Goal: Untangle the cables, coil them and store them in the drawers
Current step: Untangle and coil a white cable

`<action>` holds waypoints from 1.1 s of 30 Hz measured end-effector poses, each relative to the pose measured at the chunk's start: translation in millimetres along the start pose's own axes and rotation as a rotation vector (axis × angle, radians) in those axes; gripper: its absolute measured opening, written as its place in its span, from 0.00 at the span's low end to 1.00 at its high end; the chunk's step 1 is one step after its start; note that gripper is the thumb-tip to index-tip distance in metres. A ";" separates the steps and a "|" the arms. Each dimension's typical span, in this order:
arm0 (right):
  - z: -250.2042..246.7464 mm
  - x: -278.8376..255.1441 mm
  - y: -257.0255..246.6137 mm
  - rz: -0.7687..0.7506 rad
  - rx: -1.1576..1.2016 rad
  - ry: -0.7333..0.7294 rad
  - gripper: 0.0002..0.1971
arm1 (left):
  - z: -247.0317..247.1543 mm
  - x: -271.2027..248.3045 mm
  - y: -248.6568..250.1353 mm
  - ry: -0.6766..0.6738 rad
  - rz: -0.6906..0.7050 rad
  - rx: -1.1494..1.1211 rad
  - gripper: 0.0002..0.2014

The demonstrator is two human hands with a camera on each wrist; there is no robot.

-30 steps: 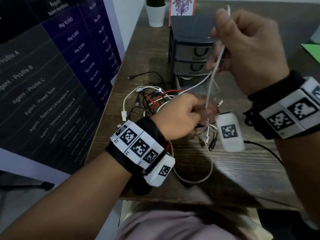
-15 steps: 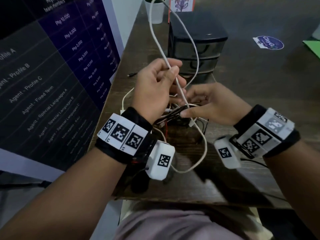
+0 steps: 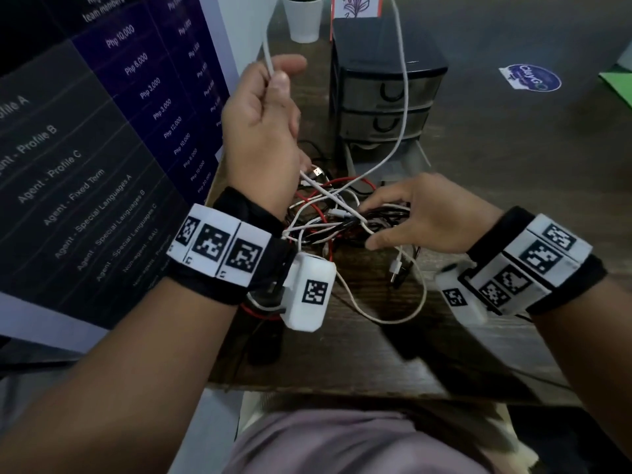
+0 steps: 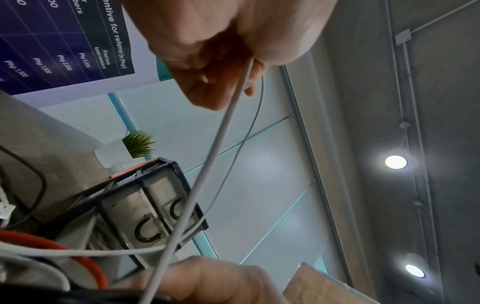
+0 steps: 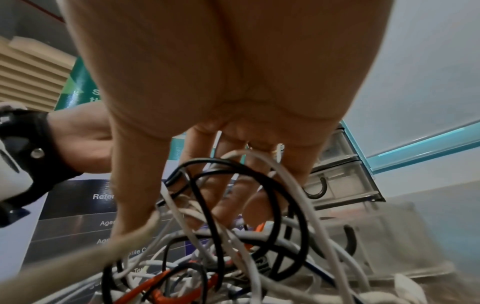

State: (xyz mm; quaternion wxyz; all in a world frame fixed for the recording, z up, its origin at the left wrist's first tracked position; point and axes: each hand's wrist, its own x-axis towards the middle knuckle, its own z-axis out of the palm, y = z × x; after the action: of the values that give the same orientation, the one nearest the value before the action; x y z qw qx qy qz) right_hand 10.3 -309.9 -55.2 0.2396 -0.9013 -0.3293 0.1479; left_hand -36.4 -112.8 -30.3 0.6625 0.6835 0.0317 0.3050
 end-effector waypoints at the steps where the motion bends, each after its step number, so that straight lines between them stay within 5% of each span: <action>1: -0.6 -0.4 -0.1 -0.002 -0.010 0.000 0.24 | -0.1 0.7 0.8 0.011 0.001 -0.015 0.14; 8: -0.2 0.5 -1.9 -0.033 0.132 -0.014 0.17 | -3.3 0.0 -7.8 -0.051 -0.056 0.006 0.13; 15: 11.4 8.6 4.9 -0.040 0.232 0.216 0.02 | 1.6 -33.8 -34.3 -0.637 -0.257 0.302 0.16; 18: 13.0 10.1 5.6 -0.043 0.284 0.196 0.10 | 0.0 -33.4 -37.0 -0.563 -0.213 0.333 0.01; 23: 6.6 9.1 11.2 -0.076 0.300 0.123 0.11 | 0.4 -31.7 -38.5 -0.473 -0.200 0.306 0.05; 29: 10.4 14.1 9.8 -0.073 0.095 0.216 0.13 | 11.3 -40.1 -19.9 -0.687 0.147 0.424 0.04; 33: 9.8 12.9 -2.1 -0.048 -0.049 0.215 0.25 | 13.7 -39.9 -13.9 -0.691 0.148 0.307 0.03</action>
State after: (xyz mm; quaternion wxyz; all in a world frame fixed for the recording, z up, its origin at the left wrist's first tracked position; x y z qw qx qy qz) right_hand 14.5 -296.6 -63.8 0.2548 -0.9094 -0.3266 0.0365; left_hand -57.5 -141.1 -57.3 0.5004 0.8376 -0.1975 0.0953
